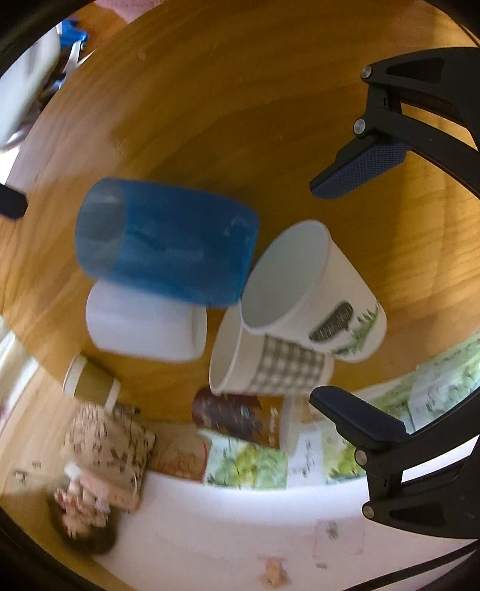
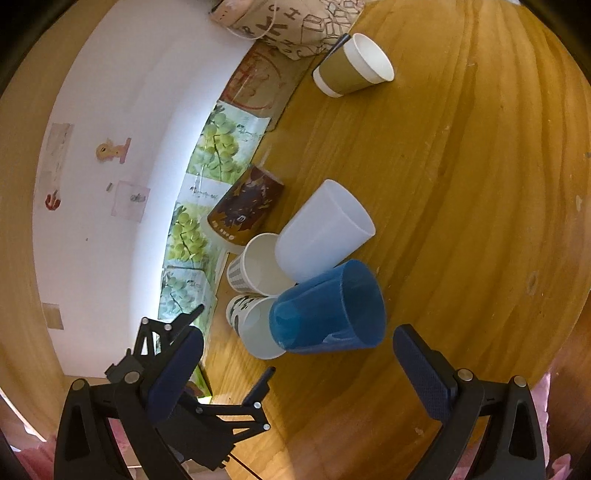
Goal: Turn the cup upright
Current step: 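Close the left gripper around the white leaf-print paper cup's body, then lift the white paper cup with the left gripper and rotate it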
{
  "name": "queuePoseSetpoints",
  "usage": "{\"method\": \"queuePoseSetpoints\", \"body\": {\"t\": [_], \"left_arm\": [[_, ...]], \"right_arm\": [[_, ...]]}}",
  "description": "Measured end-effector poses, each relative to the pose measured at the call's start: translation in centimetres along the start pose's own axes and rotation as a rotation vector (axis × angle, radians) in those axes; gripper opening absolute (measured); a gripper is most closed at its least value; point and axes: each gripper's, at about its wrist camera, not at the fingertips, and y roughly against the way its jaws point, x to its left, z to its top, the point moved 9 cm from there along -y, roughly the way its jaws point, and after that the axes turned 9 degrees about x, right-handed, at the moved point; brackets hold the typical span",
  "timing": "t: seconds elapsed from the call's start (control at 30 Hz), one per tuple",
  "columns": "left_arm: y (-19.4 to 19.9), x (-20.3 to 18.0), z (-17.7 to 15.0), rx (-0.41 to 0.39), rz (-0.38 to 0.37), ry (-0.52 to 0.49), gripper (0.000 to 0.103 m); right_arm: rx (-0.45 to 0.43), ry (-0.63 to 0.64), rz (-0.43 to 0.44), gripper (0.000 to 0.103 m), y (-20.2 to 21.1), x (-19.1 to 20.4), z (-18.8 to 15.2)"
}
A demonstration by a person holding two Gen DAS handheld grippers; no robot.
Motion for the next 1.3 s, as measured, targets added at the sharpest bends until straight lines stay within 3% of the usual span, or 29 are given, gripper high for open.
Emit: {"method": "queuePoseSetpoints", "body": {"t": [0.37,0.73,0.8,0.93,1.3], "left_arm": [[-1.4,-1.4,0.9,0.018,-0.099,-0.065,0.102],[-3.8,-0.8,1.8,0.105,-0.267,-0.01,0.102],[-4.1,-0.5,1.9,0.117,-0.291,0.009,0.099],[-4.2,-0.2,1.8,0.123,-0.368,0.029,0.083],[-3.6,0.4,1.6,0.099,-0.446,0.037,0.082]], "right_arm": [[0.01,-0.018,0.003,0.103,-0.5,-0.3,1.1],[-0.002,-0.05,0.006,0.103,-0.3,-0.8,1.8],[-0.007,-0.058,0.004,0.103,-0.2,-0.9,1.9],[-0.013,-0.069,0.003,0.103,0.0,-1.2,2.1],[-0.009,-0.05,-0.01,0.103,0.3,-0.8,1.8]]}}
